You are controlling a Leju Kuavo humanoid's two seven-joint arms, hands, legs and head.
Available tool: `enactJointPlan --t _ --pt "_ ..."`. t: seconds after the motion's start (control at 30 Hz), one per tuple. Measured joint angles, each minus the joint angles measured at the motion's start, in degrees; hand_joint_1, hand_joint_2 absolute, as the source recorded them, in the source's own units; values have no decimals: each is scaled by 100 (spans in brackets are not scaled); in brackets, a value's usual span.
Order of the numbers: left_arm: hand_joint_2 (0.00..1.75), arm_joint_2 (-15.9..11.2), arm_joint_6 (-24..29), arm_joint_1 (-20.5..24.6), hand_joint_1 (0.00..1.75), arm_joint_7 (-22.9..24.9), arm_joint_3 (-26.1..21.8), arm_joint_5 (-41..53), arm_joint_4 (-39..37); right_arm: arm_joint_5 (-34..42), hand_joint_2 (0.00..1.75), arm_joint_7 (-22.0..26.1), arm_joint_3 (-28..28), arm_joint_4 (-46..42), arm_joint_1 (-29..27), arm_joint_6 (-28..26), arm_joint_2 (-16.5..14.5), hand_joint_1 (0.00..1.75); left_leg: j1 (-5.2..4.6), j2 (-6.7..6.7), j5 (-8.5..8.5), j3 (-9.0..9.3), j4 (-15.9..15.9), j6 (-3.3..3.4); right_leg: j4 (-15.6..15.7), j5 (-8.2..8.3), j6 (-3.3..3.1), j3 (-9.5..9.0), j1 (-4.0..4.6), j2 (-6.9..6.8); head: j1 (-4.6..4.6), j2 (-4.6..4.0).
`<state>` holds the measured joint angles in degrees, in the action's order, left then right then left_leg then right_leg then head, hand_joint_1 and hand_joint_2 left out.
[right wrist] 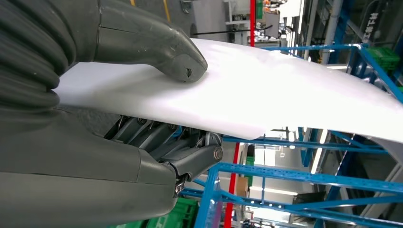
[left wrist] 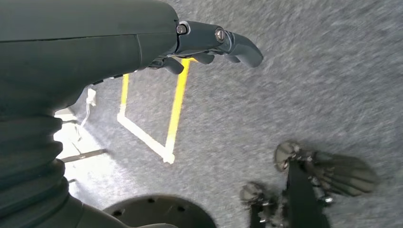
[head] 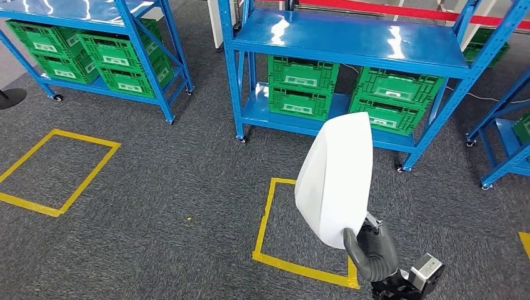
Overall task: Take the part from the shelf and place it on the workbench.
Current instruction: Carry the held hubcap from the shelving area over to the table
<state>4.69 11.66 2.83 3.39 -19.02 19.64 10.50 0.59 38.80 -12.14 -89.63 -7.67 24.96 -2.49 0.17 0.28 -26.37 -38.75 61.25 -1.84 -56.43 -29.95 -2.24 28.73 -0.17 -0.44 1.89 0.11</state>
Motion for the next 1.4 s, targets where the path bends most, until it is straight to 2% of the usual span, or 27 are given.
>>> enactJointPlan --t 0.07,0.1,0.13,0.17,0.23,0.3,0.37,0.43,0.47,0.53,0.6,0.63,0.67,0.7,0.73,0.8,0.83,0.87,0.93,0.97,1.0,1.1,1.13,1.2,1.27,1.33,1.4 --pt "175 3 -1 2 0 -3 0 2 -2 -3 175 2 -24 19 -4 -1 1 175 12 -13 -600 -178 682 -55 -9 148 -32 180 -2 -4 15 0" --pt "175 3 -1 4 0 -4 0 2 -3 -5 175 2 -28 32 -7 -2 2 175 16 -13 -775 -231 1040 -76 -20 222 -28 277 -1 -5 20 0" --pt "175 1 -1 5 0 -5 0 3 -3 -7 175 3 -30 45 -8 -2 2 175 18 -13 -797 -220 1274 -86 -36 292 -20 375 -1 -7 23 0" --pt "175 -1 -1 5 0 -9 0 5 -3 -4 175 6 -31 56 -8 -2 2 175 19 -13 -703 -125 1335 -87 -58 358 -8 475 -2 -10 26 0" --pt "175 -3 -1 8 0 -43 0 10 0 38 175 17 -33 72 -2 -2 2 175 20 -16 -424 389 821 -56 -116 473 23 662 -6 -13 37 0" --pt "175 -4 -2 18 0 -94 0 8 7 103 175 17 -33 77 28 -2 2 175 -1 -33 -449 1034 -56 5 -162 571 73 787 3 -17 47 0" --pt "175 -3 -5 26 0 -119 -1 -2 9 138 175 15 -33 81 71 -16 2 175 -39 -47 -567 1265 -489 70 -154 673 133 825 0 -24 56 0" --pt "175 3 -3 24 0 -107 -12 -31 5 197 175 43 -34 93 80 -36 21 175 -38 -32 -486 1186 -538 158 -136 729 203 845 -10 -15 67 0" --pt "175 6 2 23 0 -94 -29 -61 4 242 175 64 -34 108 75 -42 40 175 -27 -18 -423 1137 -553 214 -200 627 235 881 -16 0 68 0" --pt "175 8 15 21 0 -75 -82 -126 1 311 175 96 -34 164 70 -74 91 175 -3 11 -283 1009 -570 290 -646 119 283 1030 -37 28 56 0" --pt "175 -5 21 15 0 -50 -121 -124 0 308 175 104 -34 219 69 -155 126 175 -2 20 -144 845 -556 302 -1385 -389 317 1196 -49 31 45 0" --pt "175 -11 25 13 0 -22 -126 -95 -1 310 175 107 -34 237 65 -207 142 175 -1 23 -73 752 -540 294 -1672 -457 331 1216 -55 31 44 0" --pt "175 -15 37 12 0 8 -128 -58 -2 333 175 107 -35 247 57 -254 154 175 3 27 -8 646 -517 281 -1783 -388 340 1147 -62 31 44 0" --pt "175 -18 57 10 0 33 -129 -27 -2 373 175 101 -35 253 50 -300 163 175 11 30 50 540 -484 261 -1692 -235 349 981 -71 30 44 0" --pt "175 -19 82 9 0 43 -130 -11 -2 411 175 77 -36 255 43 -345 171 175 21 31 95 445 -441 234 -1387 -86 358 710 -84 30 45 0" --pt "175 -28 115 10 0 21 -137 -13 1 424 175 3 -43 255 40 -440 175 175 22 28 163 286 -341 162 -570 -72 344 125 -87 43 47 0" --pt "175 -32 118 12 0 8 -141 -15 2 394 175 -31 -54 255 38 -486 175 175 17 26 197 241 -302 123 -281 -140 316 -50 -81 53 44 0" --pt "175 -36 116 13 0 2 -144 -9 2 355 175 -50 -67 254 35 -521 175 175 12 24 238 213 -286 84 -143 -207 275 -112 -65 65 43 0" --pt "175 -36 116 8 0 11 -146 30 -1 304 175 -68 -91 251 33 -566 171 175 25 19 304 184 -288 3 -127 -160 168 -38 -55 63 34 0" --pt "175 -34 119 3 0 19 -146 49 -3 294 175 -77 -98 248 40 -579 167 175 35 13 239 143 -249 -32 -133 -109 111 16 -56 57 35 0" --pt "175 -28 122 -3 0 26 -146 63 -7 296 175 -85 -103 245 48 -587 161 175 45 7 62 85 -112 -64 -127 -48 56 80 -60 47 40 0" --pt "175 -8 126 -4 0 32 -145 78 -14 299 175 -103 -110 242 59 -596 151 175 54 -1 -745 -147 866 -116 -131 143 -23 299 -33 32 61 0" --pt "175 -8 127 -3 0 31 -145 79 -14 299 175 -105 -110 242 59 -596 151 175 52 -2 -853 -171 1171 -114 -137 207 -29 375 -13 27 61 0" --pt "175 -8 130 -1 0 31 -145 80 -14 299 175 -110 -111 242 60 -597 151 175 35 -7 -700 32 1260 -63 -153 332 -33 529 28 21 63 0" --pt "175 -11 131 8 0 31 -145 81 -9 299 175 -112 -112 240 61 -597 148 175 -13 -20 -472 610 572 55 -164 449 -29 666 62 23 63 0" --pt "175 -14 132 22 0 29 -144 81 -1 302 175 -113 -114 233 68 -598 142 175 -66 -31 -507 1172 -264 147 -160 557 4 731 75 19 58 0" --pt "175 -13 138 28 0 20 -144 76 4 304 175 -124 -116 227 78 -599 136 175 -105 -37 -542 1324 -587 180 -133 667 63 753 51 9 73 0"
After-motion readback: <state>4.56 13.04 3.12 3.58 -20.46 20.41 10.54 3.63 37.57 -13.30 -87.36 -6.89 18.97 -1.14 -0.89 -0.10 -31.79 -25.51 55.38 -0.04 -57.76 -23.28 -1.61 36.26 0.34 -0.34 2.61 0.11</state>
